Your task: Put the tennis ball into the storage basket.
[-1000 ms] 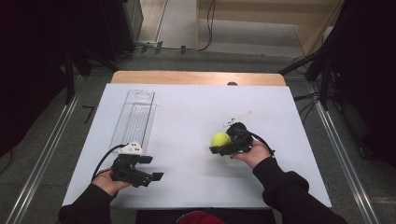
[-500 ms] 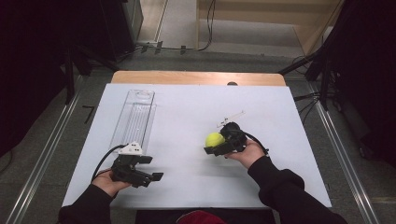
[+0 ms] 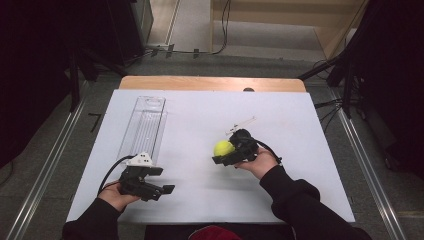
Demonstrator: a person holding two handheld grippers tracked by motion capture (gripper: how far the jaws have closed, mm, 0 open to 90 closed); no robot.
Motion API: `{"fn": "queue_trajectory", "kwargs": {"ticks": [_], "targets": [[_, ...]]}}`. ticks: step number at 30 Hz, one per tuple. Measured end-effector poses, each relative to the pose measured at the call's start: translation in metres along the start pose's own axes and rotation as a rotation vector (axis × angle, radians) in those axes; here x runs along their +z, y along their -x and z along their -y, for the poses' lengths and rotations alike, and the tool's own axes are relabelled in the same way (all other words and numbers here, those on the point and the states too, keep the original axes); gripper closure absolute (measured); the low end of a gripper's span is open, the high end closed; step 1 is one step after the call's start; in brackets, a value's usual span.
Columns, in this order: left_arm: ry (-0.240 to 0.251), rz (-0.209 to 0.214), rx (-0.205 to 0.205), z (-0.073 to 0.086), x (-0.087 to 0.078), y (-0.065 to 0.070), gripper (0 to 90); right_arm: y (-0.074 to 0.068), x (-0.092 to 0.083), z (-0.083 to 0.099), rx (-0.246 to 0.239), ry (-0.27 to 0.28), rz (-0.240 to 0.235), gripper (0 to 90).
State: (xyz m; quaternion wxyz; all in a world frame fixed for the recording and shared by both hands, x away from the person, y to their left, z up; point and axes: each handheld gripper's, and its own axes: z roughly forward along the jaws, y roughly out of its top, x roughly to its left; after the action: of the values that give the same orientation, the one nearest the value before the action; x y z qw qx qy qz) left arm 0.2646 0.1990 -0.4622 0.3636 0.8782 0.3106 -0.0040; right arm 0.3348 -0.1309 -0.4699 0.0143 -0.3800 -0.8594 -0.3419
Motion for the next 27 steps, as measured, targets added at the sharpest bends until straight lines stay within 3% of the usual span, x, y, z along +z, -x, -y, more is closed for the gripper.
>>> {"fn": "queue_trajectory", "kwargs": {"ticks": [27], "targets": [[0.0, 0.0, 0.0, 0.0, 0.0, 0.0, 21.6, -0.014, 0.006, -0.023, -0.023, 0.013, -0.024, 22.8]]}}
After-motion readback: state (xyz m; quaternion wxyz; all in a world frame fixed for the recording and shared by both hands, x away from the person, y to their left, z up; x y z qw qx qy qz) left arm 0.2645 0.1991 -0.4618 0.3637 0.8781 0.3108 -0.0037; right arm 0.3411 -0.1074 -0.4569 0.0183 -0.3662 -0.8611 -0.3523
